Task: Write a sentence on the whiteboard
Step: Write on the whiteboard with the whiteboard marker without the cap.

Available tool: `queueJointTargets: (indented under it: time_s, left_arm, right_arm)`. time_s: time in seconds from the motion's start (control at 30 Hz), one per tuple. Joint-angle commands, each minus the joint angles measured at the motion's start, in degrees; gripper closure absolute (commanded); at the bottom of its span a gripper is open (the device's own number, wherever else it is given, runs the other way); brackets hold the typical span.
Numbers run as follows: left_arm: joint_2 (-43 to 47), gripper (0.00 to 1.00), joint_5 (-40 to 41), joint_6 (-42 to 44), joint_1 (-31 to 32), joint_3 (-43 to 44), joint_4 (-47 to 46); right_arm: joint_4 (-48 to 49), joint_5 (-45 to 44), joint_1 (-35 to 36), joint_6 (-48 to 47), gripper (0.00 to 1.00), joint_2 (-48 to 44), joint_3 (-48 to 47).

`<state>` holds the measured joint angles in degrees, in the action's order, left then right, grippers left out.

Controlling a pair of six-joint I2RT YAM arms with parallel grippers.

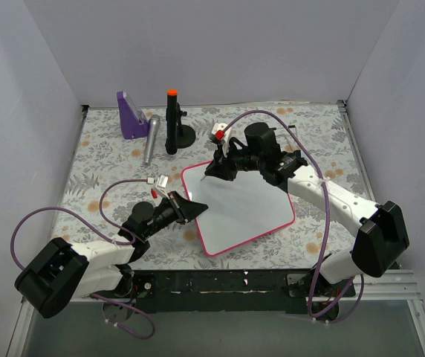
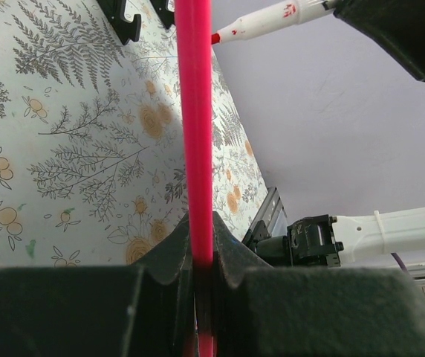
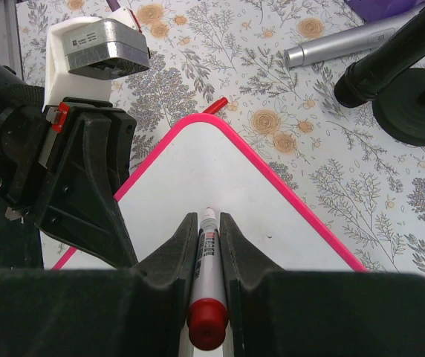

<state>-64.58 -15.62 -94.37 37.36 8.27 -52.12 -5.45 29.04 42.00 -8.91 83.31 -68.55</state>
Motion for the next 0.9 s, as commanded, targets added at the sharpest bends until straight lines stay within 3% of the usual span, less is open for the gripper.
queueJointTargets:
  time_s: [0.0,0.87]
  left_arm:
    - [1.12,1.0,-0.2,0.68,0.25,0.87,-7.56]
    - [2.0,1.0,0.32,1.03,0.25,0.87,-6.77]
  right_arm:
    - [2.99,-0.21,-0.16,0.21,0.99,0.36,-0.79]
    - [4.22,1.99,-0.16,-1.2,0.99,-5.26,7.38]
